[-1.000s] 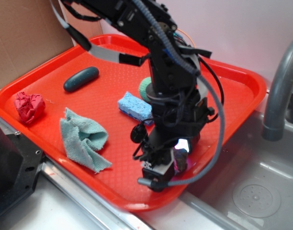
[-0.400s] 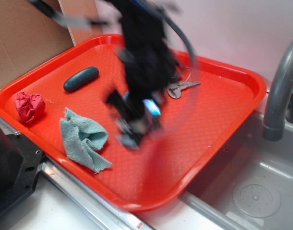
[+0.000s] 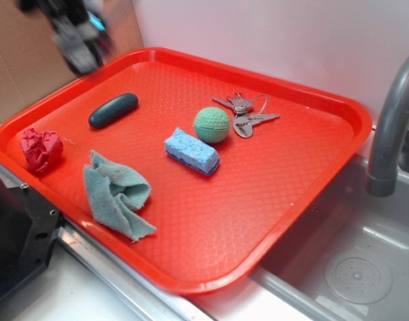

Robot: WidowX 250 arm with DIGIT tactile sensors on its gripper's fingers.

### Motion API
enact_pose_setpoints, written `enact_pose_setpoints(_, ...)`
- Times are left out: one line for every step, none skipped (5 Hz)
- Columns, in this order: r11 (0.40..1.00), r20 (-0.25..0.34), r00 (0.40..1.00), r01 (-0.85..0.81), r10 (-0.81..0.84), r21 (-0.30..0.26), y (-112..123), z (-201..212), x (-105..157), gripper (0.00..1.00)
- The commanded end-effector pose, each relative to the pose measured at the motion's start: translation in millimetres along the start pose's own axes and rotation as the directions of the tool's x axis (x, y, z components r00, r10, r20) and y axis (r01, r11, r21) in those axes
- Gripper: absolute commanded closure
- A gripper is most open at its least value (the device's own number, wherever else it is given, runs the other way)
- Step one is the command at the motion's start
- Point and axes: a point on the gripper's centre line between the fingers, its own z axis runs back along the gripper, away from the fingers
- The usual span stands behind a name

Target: Grab the rock.

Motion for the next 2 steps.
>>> enact_pose_setpoints(0.943, 0.055, 0.942, -0.332, 0.33, 0.036, 13.7, 19.1, -8.5, 1.0)
enact_pose_setpoints(0.909, -0.09, 0.905, -0.41, 0.415, 0.076, 11.3, 23.8, 2.9, 1.0)
